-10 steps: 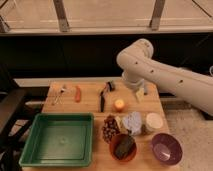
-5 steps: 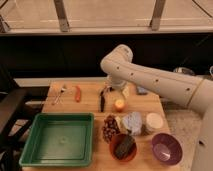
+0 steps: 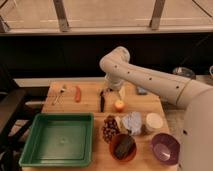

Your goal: Place brush in tray

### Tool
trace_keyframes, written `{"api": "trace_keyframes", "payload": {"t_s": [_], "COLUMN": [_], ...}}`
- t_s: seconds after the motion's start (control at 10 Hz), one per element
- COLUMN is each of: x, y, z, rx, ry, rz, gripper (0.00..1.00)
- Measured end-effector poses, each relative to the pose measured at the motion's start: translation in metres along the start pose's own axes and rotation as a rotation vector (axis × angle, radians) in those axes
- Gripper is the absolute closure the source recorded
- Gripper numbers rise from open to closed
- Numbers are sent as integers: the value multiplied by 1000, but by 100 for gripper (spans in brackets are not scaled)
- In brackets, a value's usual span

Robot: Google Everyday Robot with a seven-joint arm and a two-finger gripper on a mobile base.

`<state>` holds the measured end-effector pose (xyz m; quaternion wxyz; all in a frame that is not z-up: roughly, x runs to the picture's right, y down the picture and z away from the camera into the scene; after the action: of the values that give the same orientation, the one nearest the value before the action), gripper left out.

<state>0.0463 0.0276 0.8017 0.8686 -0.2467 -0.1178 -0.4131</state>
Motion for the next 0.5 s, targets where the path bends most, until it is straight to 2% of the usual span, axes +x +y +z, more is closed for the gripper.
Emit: {"api": "trace_keyframes", "payload": {"t_s": [0.3, 0.5], "x": [-19, -16], "y": [-16, -15], "z": [20, 20], "rx": [2, 3], "ry": [-40, -37], "rz": [-21, -15], "gripper": [30, 30]}}
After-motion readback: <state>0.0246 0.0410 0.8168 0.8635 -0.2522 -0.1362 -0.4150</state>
